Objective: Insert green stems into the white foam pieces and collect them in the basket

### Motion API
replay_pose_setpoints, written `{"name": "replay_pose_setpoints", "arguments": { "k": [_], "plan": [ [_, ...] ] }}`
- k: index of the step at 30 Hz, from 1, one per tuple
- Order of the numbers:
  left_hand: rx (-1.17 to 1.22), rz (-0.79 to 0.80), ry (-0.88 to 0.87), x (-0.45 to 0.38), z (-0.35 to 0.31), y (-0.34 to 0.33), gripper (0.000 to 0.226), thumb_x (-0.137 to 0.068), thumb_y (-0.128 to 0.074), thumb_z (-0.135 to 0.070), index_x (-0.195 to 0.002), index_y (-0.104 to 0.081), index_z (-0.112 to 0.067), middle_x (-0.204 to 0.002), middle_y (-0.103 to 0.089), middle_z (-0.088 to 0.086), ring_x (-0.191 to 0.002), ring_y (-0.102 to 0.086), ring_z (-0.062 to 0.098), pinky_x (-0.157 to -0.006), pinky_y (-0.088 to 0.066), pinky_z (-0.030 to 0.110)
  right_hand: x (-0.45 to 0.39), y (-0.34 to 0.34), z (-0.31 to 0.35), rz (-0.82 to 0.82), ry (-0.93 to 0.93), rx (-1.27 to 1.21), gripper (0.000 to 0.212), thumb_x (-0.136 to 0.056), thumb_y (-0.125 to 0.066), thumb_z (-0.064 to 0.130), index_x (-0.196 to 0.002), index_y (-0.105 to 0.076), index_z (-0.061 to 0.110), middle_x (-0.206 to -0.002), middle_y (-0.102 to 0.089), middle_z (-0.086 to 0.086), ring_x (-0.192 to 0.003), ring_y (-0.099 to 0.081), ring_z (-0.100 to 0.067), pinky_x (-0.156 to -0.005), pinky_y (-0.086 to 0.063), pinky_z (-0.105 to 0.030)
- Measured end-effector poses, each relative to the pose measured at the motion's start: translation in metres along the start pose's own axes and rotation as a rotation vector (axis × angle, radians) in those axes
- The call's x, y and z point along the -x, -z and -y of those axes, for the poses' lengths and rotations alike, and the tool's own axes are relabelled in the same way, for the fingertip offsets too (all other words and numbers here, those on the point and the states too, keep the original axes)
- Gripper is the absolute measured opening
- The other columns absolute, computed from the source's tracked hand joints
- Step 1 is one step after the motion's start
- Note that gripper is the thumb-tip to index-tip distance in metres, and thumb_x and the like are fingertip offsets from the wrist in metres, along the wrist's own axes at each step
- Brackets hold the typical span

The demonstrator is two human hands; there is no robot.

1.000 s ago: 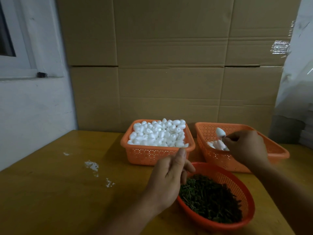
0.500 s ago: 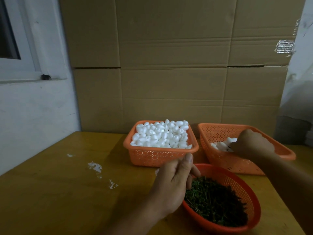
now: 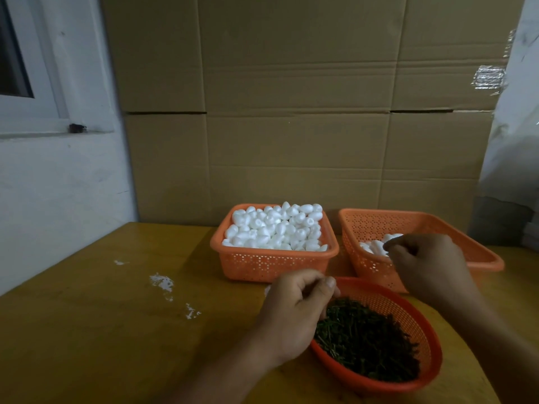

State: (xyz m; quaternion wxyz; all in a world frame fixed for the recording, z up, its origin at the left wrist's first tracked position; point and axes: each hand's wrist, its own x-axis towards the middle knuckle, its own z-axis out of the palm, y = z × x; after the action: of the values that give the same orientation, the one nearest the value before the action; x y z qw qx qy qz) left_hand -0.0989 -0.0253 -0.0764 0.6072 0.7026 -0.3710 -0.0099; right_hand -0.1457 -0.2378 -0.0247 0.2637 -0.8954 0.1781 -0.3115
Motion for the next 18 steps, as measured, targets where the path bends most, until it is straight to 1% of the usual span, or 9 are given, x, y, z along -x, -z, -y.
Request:
{"name": "replay_pose_setpoints", "arguments": {
  "k": [2,4,7,10,12,14,16,17,18],
  "plan": [
    [0.0,-0.011,-0.007,-0.001,0.0,0.002,0.018,-0.097,-0.057,-0.032,-0.087,-0.07,-0.025,-0.058,-0.057,-0.011,-0.056,-0.052,0.002,-0.058,-0.043,0.026,0.021,-0.004,0.011,0.057,0.029,-0.086,0.022,-0.092,-0.056,0.015,-0.098,-0.076,0.023,-0.059,-0.066,0.002,-0.043,-0.06,-0.012,-0.043,-0.047,-0.033],
    [-0.003,-0.039,-0.01,-0.003,-0.001,0.006,0.017,-0.098,-0.059,-0.02,-0.087,-0.07,-0.027,-0.062,-0.06,-0.011,-0.058,-0.055,0.002,-0.058,-0.046,0.023,0.037,-0.011,0.015,0.119,0.041,-0.114,0.025,-0.093,-0.057,0.015,-0.108,-0.072,0.027,-0.059,-0.068,-0.002,-0.045,-0.061,-0.011,-0.046,-0.051,-0.037],
    [-0.011,-0.107,0.036,-0.013,-0.005,0.016,0.02,-0.096,-0.062,-0.011,-0.086,-0.069,-0.025,-0.064,-0.063,-0.008,-0.057,-0.057,0.004,-0.055,-0.047,0.02,0.048,-0.018,0.012,0.159,0.05,-0.041,0.02,-0.093,-0.062,0.023,-0.109,-0.072,0.029,-0.064,-0.069,0.005,-0.052,-0.063,-0.008,-0.055,-0.055,-0.039],
    [-0.089,-0.131,0.143,-0.036,-0.004,0.03,0.015,-0.095,-0.064,-0.009,-0.09,-0.068,-0.022,-0.065,-0.064,-0.008,-0.057,-0.06,0.006,-0.054,-0.05,0.023,0.054,-0.015,0.01,0.153,0.075,0.012,0.016,-0.09,-0.064,0.033,-0.104,-0.073,0.033,-0.071,-0.069,0.012,-0.062,-0.066,-0.007,-0.062,-0.057,-0.042],
    [-0.277,-0.127,0.173,-0.057,-0.001,0.04,0.011,-0.093,-0.066,-0.012,-0.098,-0.069,-0.021,-0.078,-0.066,-0.008,-0.072,-0.066,0.012,-0.062,-0.051,0.024,0.056,-0.012,0.01,0.143,0.083,0.012,0.014,-0.089,-0.065,0.035,-0.101,-0.072,0.036,-0.068,-0.069,0.011,-0.058,-0.065,-0.005,-0.059,-0.058,-0.042],
    [-0.607,-0.12,0.172,-0.081,0.005,0.051,0.017,-0.092,-0.066,-0.015,-0.109,-0.071,-0.018,-0.098,-0.068,-0.004,-0.098,-0.065,0.017,-0.081,-0.049,0.025,0.057,-0.009,0.011,0.133,0.092,0.01,0.013,-0.088,-0.064,0.036,-0.099,-0.072,0.037,-0.066,-0.069,0.01,-0.056,-0.064,-0.005,-0.058,-0.058,-0.041],
    [-0.888,-0.116,0.195,-0.103,0.009,0.063,0.018,-0.092,-0.065,-0.02,-0.108,-0.072,-0.016,-0.114,-0.067,0.003,-0.116,-0.058,0.022,-0.098,-0.046,0.036,0.058,-0.009,0.013,0.121,0.104,0.02,0.014,-0.088,-0.064,0.036,-0.1,-0.072,0.036,-0.065,-0.068,0.012,-0.056,-0.063,-0.004,-0.058,-0.057,-0.039],
    [-0.982,-0.106,0.221,-0.111,0.011,0.068,0.016,-0.092,-0.064,-0.021,-0.106,-0.072,-0.017,-0.118,-0.067,0.005,-0.12,-0.055,0.025,-0.101,-0.045,0.04,0.059,-0.009,0.014,0.121,0.109,0.028,0.015,-0.089,-0.064,0.037,-0.101,-0.072,0.036,-0.064,-0.068,0.013,-0.056,-0.063,-0.003,-0.058,-0.057,-0.037],
    [-1.047,-0.089,0.252,-0.118,0.011,0.071,0.013,-0.092,-0.064,-0.021,-0.101,-0.072,-0.017,-0.117,-0.067,0.006,-0.12,-0.055,0.027,-0.099,-0.046,0.04,0.06,-0.01,0.015,0.127,0.113,0.035,0.015,-0.089,-0.064,0.038,-0.102,-0.072,0.037,-0.064,-0.067,0.013,-0.057,-0.063,-0.003,-0.058,-0.057,-0.037]
  ]
}}
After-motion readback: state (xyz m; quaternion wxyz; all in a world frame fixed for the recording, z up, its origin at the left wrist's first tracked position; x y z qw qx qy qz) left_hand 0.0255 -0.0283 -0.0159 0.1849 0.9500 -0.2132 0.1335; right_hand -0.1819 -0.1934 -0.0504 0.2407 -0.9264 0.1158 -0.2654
